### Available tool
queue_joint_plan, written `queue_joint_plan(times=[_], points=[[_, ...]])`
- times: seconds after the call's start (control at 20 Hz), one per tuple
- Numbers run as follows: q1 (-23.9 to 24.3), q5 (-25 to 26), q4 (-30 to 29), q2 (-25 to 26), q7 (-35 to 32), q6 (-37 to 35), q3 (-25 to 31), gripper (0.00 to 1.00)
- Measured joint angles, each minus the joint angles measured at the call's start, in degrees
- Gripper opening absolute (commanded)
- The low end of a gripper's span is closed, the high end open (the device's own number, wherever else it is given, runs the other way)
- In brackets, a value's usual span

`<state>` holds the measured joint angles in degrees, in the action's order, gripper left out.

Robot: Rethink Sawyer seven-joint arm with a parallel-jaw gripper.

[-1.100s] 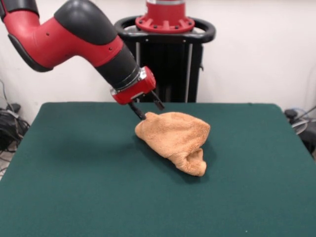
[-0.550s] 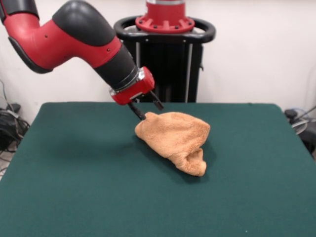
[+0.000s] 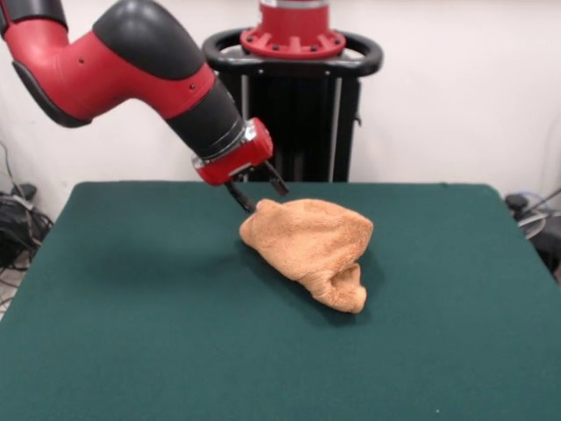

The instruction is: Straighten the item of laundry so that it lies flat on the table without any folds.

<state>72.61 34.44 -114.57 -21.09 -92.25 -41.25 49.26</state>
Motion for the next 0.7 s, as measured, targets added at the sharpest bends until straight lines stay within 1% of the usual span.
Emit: queue_joint_plan(times=[0.3, 0.5, 0.7], points=[[-1.3, 1.8, 0.0, -2.0, 0.0, 0.0, -0.5, 1.0], [-2.6, 3.9, 0.0, -3.6, 0.0, -0.1, -0.6, 1.0], [-3.0, 4.0, 0.1, -3.7, 0.0, -0.3, -0.6, 1.0]])
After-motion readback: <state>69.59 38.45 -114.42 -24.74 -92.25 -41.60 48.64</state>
